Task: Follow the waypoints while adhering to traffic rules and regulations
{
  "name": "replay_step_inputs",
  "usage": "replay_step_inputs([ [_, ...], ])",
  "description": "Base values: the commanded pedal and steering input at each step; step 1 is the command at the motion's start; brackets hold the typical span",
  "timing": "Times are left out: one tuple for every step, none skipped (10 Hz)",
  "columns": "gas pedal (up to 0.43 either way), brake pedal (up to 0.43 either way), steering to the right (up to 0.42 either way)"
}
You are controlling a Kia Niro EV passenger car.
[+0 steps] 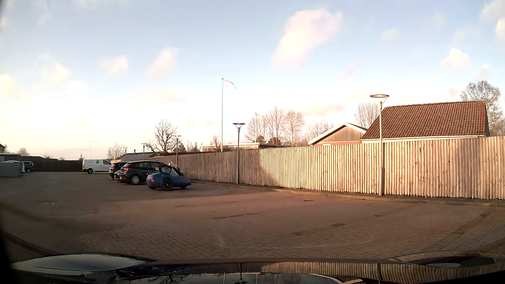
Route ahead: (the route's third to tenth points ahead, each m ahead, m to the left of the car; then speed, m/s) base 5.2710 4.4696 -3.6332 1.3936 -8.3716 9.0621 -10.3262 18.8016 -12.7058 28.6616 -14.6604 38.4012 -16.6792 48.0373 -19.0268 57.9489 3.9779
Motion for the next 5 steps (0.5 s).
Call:
replay_step_inputs([
  [0.118, 0.0, -0.208],
  [0.11, 0.0, -0.215],
  [0.098, 0.0, -0.218],
  [0.087, 0.0, -0.218],
  [0.098, 0.0, -0.217],
])
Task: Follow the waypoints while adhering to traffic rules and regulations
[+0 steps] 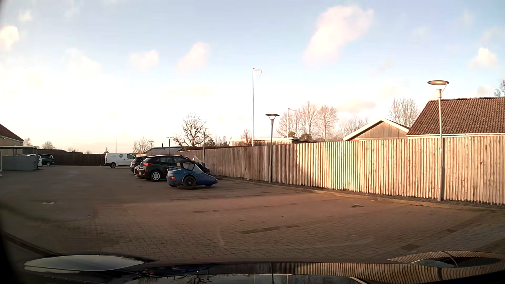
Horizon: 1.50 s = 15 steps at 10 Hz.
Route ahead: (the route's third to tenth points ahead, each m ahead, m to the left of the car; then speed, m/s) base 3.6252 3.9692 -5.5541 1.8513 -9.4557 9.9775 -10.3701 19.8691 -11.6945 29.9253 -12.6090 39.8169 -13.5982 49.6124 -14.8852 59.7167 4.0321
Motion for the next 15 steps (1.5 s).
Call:
replay_step_inputs([
  [0.11, 0.0, -0.218],
  [0.11, 0.0, -0.22],
  [0.11, 0.0, -0.224],
  [0.11, 0.0, -0.228],
  [0.098, 0.0, -0.228],
  [0.087, 0.0, -0.233],
  [0.087, 0.0, -0.242],
  [0.067, 0.0, -0.255],
  [0.059, 0.0, -0.264],
  [0.047, 0.0, -0.269],
  [0.039, 0.0, -0.271],
  [0.028, 0.0, -0.271],
  [0.02, 0.0, -0.279],
  [0.008, 0.0, -0.298],
  [0.0, 0.0, -0.32],
])
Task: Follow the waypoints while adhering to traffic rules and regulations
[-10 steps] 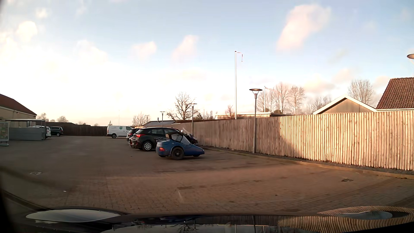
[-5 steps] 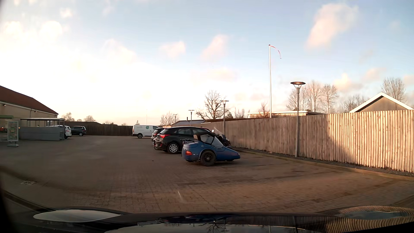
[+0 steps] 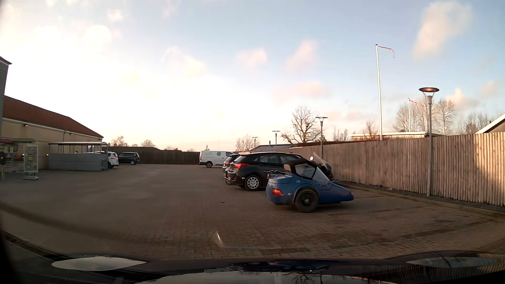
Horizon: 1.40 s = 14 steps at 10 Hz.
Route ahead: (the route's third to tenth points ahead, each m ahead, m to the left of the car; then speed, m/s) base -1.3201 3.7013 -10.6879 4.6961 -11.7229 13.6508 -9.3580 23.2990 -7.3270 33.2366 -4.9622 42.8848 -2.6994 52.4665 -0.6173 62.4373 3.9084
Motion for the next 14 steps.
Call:
replay_step_inputs([
  [0.0, 0.0, -0.333],
  [0.0, 0.0, -0.346],
  [0.0, 0.0, -0.355],
  [0.0, 0.0, -0.37],
  [0.0, 0.0, -0.387],
  [0.02, 0.0, -0.405],
  [0.059, 0.0, -0.417],
  [0.059, 0.0, -0.428],
  [0.059, 0.0, -0.435],
  [0.047, 0.0, -0.439],
  [0.039, 0.0, -0.444],
  [0.028, 0.0, -0.453],
  [0.028, 0.0, -0.466],
  [0.028, 0.0, -0.483],
])
